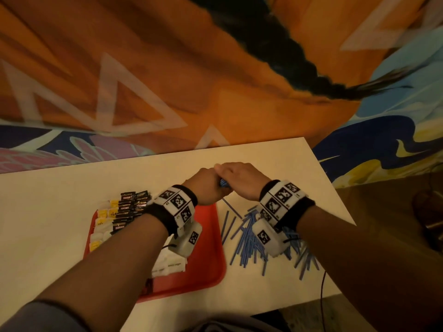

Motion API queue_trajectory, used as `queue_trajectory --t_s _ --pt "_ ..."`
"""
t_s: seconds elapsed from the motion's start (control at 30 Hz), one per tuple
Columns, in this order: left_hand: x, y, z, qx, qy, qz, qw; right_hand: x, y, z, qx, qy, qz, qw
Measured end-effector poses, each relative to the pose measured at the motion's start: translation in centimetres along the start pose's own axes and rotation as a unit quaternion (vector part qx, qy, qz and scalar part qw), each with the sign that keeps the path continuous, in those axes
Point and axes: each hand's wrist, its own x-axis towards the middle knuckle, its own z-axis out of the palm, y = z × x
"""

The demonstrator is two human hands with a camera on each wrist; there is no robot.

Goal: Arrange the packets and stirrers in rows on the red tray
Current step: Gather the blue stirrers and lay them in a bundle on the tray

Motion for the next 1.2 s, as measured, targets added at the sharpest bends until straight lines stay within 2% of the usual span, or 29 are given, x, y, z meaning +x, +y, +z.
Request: queue_trajectory --t_s 0.1,0.23,0.37,0.53,0.6,0.67,0.77,0.83,0.97,1.03,1.1,1.13,1.2 --pt "-0.1 -0.2 -1.8 0.112 -0.025 -0.048 0.992 -0.8 -1.2 -1.2 -0.109 -0.025 -0.020 0.994" --pt "-0.3 0.5 -3.0 0.097 -0.007 -0.088 0.991 -1.3 -3.4 -1.7 -0.279 -0.022 -0.042 0.959" --pt "-0.8 2.3 -4.1 0.071 0.011 -0.061 0.996 -1.8 -4.4 -2.0 -0.386 0.006 -0.008 0.922" --pt "-1.6 3.0 -5.2 0.049 0.043 -0.021 0.998 -2.0 -4.3 -2.4 -0.403 0.069 0.007 0.913" --pt "-2.2 2.6 -5.9 -0.018 0.058 0.011 0.998 -2.1 -3.9 -2.8 -0.396 0.091 0.025 0.913" --pt "-3.0 1.8 -6.2 -0.179 0.104 0.036 0.978 -1.9 -3.3 -3.4 -0.372 0.119 0.048 0.919" --pt "-3.6 1.1 -5.6 -0.379 0.191 0.033 0.905 -1.7 -3.0 -3.8 -0.350 0.154 0.062 0.922" --pt "-3.5 1.3 -4.5 -0.444 0.215 0.021 0.869 -1.5 -3.1 -3.7 -0.338 0.162 0.048 0.926" --pt "-3.4 1.4 -3.7 -0.502 0.248 0.009 0.829 -1.3 -3.1 -3.5 -0.252 0.148 -0.004 0.956" --pt "-3.6 1.0 -3.8 -0.512 0.252 0.008 0.821 -1.5 -2.6 -3.7 -0.164 0.121 -0.055 0.977" --pt "-3.8 0.5 -4.0 -0.521 0.259 0.008 0.813 -1.5 -2.1 -3.8 -0.011 0.116 -0.103 0.988" --pt "-3.8 0.3 -4.0 -0.527 0.263 0.008 0.808 -1.3 -1.9 -3.8 0.075 0.136 -0.117 0.981" --pt "-3.7 0.4 -4.0 -0.536 0.266 0.008 0.801 -0.5 -1.9 -3.6 0.238 0.193 -0.102 0.946"
